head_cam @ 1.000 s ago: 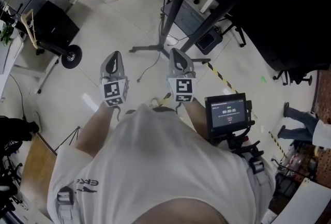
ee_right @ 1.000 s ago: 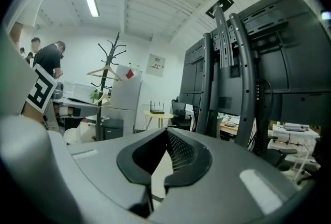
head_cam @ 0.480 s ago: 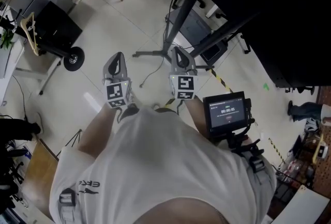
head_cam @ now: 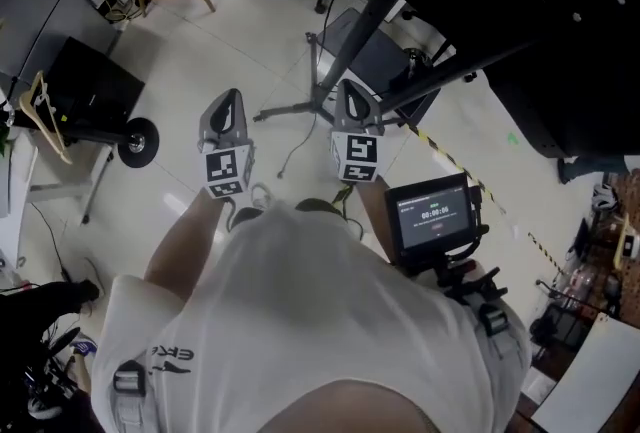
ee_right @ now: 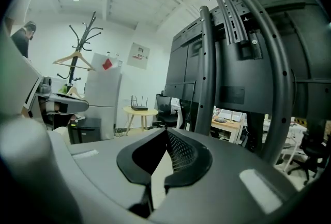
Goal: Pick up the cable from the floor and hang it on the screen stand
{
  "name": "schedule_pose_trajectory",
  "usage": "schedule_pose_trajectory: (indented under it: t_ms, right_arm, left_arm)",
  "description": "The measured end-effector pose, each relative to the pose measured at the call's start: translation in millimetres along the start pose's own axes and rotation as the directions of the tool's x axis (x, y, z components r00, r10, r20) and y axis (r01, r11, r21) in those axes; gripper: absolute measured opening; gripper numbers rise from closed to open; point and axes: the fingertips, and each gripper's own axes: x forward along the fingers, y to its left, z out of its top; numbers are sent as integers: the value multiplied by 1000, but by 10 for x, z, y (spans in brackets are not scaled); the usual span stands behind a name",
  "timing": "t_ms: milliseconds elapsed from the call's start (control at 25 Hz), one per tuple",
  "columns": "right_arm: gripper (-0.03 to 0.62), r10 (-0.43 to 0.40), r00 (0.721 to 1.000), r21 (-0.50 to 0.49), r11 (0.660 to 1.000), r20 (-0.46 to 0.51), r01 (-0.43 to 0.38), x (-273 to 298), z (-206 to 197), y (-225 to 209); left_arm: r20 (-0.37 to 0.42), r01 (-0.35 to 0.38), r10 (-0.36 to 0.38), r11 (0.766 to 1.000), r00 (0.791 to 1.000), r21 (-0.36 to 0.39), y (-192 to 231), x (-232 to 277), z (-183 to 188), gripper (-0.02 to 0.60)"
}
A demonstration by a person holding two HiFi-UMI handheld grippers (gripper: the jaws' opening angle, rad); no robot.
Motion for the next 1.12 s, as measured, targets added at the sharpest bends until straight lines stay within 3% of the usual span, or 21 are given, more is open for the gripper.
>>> schedule_pose_trajectory:
  t_ms: [280, 480, 680, 1000, 1120]
  right_arm:
    - [14, -56, 998, 17, 998, -13, 56, 442, 58, -204]
    - [14, -53, 998, 55, 997, -37, 55, 934, -6, -312]
    - [15, -61, 993, 102, 992, -105, 72, 1364, -315, -354]
    - [15, -84, 977, 108, 988, -198, 107, 2044, -994, -298]
    - [15, -94, 973, 138, 983, -210, 125, 2144, -1219, -393]
  left_arm:
    - [-20, 57, -57, 998, 998, -6, 6, 491, 46, 2]
    - [-26, 25, -25, 1000, 999, -2, 92, 815, 96, 2]
    - [-44, 1, -1, 1000, 999, 17, 143, 1028, 9, 2]
    - [-153, 36, -35, 999, 988, 0, 170, 1695, -805, 2]
    - [-195, 57, -57, 998, 979, -3, 1, 1873, -1129, 2]
